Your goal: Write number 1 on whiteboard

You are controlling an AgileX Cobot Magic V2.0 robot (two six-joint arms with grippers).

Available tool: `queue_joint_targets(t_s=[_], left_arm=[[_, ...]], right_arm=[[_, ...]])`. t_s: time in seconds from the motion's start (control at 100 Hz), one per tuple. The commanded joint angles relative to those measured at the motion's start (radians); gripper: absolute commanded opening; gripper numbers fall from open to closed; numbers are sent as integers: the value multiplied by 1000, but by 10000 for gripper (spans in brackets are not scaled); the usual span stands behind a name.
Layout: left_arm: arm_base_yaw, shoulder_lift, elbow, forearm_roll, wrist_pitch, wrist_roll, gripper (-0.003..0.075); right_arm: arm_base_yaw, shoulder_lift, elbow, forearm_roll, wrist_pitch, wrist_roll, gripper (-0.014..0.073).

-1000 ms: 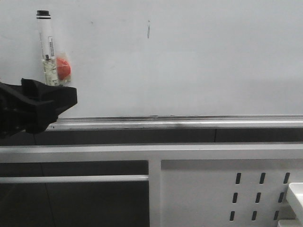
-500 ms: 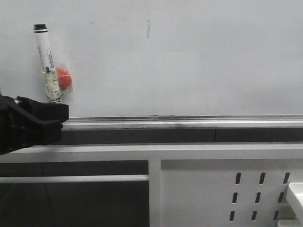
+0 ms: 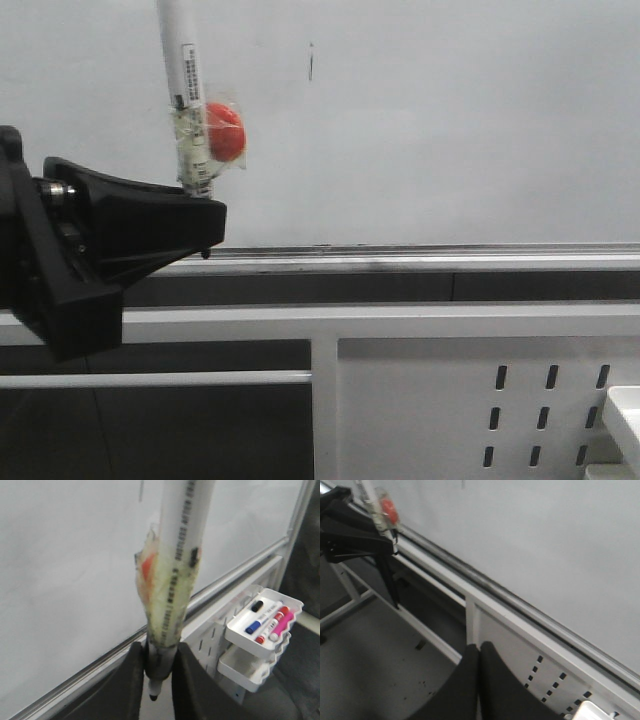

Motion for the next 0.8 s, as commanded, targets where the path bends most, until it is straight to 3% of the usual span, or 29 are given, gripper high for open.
queue_joint_targets(t_s=[0.0, 0.11, 0.24, 0.53, 0.79], left_arm=[[-9, -113, -71, 148, 155, -1, -20], [-11, -213, -181, 386, 460, -19, -20], [-38, -284, -263, 469, 725, -29, -20], [-133, -299, -265, 497, 771, -29, -20], [-136, -299, -267, 495, 813, -29, -20]], right_arm=[[57, 89, -68, 6, -36, -22, 17], [120, 193, -115, 6, -34, -22, 183], [194, 311, -175, 6, -54, -22, 393], [309, 474, -259, -49, -213, -23, 400], [328, 557, -328, -46, -225, -23, 400]])
